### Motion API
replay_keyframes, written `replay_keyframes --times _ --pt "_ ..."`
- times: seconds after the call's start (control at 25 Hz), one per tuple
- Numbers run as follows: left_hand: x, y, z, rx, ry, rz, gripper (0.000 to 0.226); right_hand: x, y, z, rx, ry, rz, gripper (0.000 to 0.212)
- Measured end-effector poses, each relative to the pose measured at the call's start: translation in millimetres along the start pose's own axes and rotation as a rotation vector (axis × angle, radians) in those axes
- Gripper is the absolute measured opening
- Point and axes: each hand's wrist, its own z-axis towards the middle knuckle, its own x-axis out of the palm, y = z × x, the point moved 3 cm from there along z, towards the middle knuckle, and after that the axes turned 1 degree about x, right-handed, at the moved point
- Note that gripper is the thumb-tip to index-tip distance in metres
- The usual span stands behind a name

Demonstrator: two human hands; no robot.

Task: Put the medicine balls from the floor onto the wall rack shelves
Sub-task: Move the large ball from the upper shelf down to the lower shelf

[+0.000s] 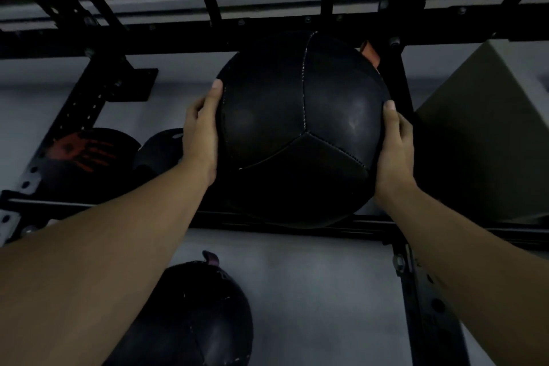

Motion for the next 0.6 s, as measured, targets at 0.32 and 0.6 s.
replay_keyframes --times 0.32,0.6 --pt "-30.3 -20.8 -78.0 -0.138 0.013 -0.083 0.084 -30.9 37.8 -89.5 0.055 -0.090 -0.106 0.085" --pt "-61.4 -21.2 -165.5 -0.316 -0.060 -0.096 0.079 -62.3 54.3 -170.6 0.140 -0.139 -0.255 0.081"
